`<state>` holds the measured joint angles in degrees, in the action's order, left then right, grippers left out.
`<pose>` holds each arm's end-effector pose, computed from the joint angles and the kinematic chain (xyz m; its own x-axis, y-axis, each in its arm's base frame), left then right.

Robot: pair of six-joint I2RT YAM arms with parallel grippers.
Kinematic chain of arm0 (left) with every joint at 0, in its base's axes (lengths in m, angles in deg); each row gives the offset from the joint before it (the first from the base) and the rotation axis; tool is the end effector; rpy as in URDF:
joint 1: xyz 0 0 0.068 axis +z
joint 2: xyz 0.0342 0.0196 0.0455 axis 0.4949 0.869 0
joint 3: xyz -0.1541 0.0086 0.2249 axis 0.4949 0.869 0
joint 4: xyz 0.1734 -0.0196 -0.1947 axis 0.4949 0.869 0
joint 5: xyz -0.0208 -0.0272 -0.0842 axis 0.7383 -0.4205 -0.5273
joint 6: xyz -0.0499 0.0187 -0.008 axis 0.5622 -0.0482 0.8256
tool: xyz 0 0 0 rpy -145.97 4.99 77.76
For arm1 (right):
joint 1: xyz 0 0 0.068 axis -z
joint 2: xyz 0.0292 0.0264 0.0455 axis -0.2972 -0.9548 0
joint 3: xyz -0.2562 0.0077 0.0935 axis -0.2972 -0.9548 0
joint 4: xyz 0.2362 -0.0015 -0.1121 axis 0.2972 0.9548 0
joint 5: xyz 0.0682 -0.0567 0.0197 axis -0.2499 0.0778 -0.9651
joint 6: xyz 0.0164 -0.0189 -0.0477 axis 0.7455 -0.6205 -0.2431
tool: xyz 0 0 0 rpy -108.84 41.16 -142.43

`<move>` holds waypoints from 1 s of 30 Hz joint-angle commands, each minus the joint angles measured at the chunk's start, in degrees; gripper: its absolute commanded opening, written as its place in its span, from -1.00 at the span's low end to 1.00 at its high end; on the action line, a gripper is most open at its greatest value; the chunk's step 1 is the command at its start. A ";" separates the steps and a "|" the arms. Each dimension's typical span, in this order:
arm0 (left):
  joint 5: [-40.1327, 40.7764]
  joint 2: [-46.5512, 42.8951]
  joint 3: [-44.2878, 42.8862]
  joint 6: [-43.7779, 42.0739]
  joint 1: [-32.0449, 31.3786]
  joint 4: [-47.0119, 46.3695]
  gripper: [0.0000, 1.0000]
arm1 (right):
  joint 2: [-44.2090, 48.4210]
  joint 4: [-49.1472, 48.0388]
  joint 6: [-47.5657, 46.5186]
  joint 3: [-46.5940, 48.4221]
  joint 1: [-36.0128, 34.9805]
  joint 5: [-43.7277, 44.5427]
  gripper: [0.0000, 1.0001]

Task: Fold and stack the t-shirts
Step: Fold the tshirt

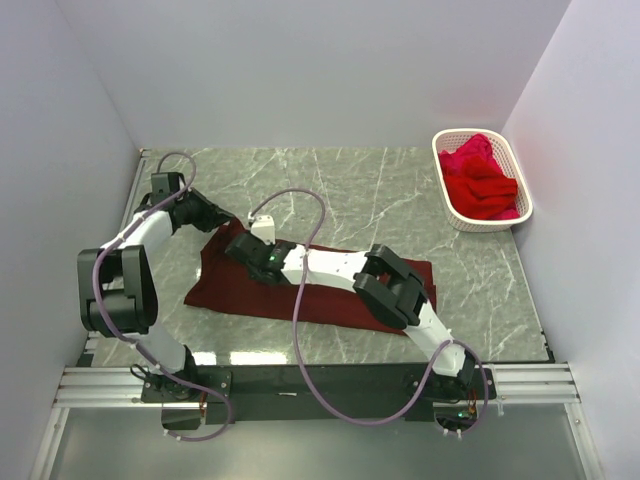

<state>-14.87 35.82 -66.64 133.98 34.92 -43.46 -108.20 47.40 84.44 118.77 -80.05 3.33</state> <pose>0.3482 0.0150 0.2141 -0.6107 -0.7872 -0.0858 -0.4741 0.4502 -0.7567 0.2395 0.4323 0.1665 -0.7310 -0.0728 -0.6785 -0.2565 0.9507 0.1743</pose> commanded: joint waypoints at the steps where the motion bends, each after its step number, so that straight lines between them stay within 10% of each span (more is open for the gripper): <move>1: 0.50 0.66 -2.05 -1.91 -0.07 -1.69 -0.99 | -0.78 0.68 -0.99 2.49 -1.04 3.46 -0.34; 30: 0.67 1.90 -0.99 -2.70 -0.07 -2.13 -0.99 | -6.67 7.27 -2.05 10.40 -2.28 8.56 -0.43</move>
<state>-14.82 37.09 -66.64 132.69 34.94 -43.59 -113.77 53.74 82.45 126.81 -82.35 9.03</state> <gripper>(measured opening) 0.013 0.293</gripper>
